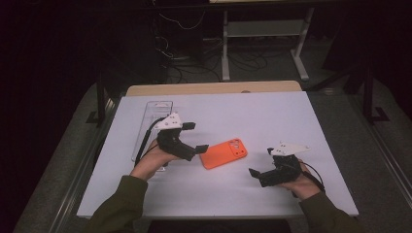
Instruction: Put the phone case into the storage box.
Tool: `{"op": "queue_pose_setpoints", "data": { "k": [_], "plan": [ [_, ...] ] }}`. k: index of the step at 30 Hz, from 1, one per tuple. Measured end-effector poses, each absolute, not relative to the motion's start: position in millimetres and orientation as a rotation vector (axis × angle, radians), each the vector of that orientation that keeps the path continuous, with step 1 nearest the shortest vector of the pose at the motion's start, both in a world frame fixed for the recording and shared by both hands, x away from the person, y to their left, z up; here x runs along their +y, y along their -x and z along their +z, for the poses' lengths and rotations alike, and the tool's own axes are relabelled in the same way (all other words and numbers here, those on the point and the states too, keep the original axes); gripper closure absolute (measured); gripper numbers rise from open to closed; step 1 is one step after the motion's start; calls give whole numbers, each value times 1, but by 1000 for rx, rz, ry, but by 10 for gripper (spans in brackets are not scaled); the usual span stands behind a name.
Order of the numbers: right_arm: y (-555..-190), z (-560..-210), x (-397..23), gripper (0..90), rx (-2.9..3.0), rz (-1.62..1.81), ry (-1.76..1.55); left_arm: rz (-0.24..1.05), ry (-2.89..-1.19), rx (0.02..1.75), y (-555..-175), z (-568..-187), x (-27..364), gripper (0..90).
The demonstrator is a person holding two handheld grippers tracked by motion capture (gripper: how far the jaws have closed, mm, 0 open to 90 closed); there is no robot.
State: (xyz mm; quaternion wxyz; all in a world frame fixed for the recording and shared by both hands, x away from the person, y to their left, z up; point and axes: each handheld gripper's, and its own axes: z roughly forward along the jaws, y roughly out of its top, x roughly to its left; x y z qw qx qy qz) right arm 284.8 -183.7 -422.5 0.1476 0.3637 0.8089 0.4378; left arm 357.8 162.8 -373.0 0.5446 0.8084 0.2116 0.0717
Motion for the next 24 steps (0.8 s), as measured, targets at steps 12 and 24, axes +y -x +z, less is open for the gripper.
{"op": "queue_pose_setpoints", "data": {
  "k": [12, 24],
  "plan": [
    [-285, -423, -184, 0, 2337, 1256, -1049, 178, -1906, 499, -366, -372, 155, 0],
    [-285, -423, -183, 0, 2339, 1255, -1048, 179, -1921, 481, -373, -374, 145, 0]
  ]
}}
